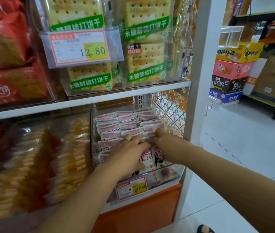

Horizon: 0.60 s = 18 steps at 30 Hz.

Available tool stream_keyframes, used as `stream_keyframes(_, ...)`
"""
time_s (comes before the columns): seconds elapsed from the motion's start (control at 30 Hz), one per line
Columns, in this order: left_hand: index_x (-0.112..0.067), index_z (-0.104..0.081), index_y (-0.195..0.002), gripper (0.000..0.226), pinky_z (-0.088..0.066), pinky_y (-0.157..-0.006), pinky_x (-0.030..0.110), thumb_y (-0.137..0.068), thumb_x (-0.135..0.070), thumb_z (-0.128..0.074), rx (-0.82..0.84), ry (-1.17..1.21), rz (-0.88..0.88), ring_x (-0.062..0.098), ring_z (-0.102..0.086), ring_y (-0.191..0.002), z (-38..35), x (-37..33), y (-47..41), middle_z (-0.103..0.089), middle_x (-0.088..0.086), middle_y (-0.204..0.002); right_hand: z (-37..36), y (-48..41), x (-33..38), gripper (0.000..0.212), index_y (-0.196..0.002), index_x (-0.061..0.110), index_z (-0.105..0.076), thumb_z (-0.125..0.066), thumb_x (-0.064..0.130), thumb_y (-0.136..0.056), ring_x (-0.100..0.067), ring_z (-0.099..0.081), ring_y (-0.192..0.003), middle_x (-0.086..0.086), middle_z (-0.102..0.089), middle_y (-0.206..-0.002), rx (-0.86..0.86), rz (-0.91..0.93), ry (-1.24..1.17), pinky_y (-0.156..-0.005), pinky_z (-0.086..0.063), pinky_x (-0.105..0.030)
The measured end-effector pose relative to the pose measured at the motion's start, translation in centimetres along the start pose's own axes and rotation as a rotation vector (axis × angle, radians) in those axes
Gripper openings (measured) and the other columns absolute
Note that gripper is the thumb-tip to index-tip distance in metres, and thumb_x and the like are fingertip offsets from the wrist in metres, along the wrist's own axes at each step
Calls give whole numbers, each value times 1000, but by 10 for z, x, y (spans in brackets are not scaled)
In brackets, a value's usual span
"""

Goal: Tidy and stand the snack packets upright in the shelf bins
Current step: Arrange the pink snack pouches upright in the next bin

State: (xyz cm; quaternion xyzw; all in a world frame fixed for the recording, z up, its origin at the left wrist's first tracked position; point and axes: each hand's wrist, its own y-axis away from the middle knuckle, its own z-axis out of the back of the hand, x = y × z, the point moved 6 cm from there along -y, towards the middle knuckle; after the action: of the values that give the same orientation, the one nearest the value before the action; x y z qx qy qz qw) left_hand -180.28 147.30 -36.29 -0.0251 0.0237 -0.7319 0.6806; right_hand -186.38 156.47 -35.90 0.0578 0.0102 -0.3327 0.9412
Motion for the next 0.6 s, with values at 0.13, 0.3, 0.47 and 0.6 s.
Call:
stream_keyframes(0.13,-35,-33,-141,66,-35,-95,36,-84,-41,-65,14,-16,-12,21,-42,-119,-3,-2,3,-51,-5,-133,-1,9,-2,64,-139,16,-32,-64,10,-84,-28,-54,-110,-6,-32,-137,-50,-3,-85,-84,-52,-35)
stream_keyframes(0.3,-39,-30,-143,71,-42,-91,35,-83,-41,-67,41,34,23,24,-56,-112,-5,4,3,-60,-1,-127,8,37,-10,34,-122,17,-55,-58,13,-88,-21,-56,-106,-1,-49,-123,-372,-45,-431,-85,-45,-23)
stream_keyframes(0.47,-37,-30,-144,78,-40,-102,36,-79,-43,-72,119,179,61,18,-45,-126,3,13,4,-44,-6,-143,-4,43,2,34,-124,21,-58,-52,13,-91,-16,-52,-115,4,-50,-131,-379,44,-466,-90,-41,-21)
stream_keyframes(0.6,-37,-36,-139,74,-38,-105,34,-75,-50,-71,94,96,105,10,-43,-125,33,33,25,-41,-14,-142,-1,43,2,29,-117,17,-64,-56,15,-89,-19,-57,-108,2,-52,-129,-488,7,-507,-88,-50,-32)
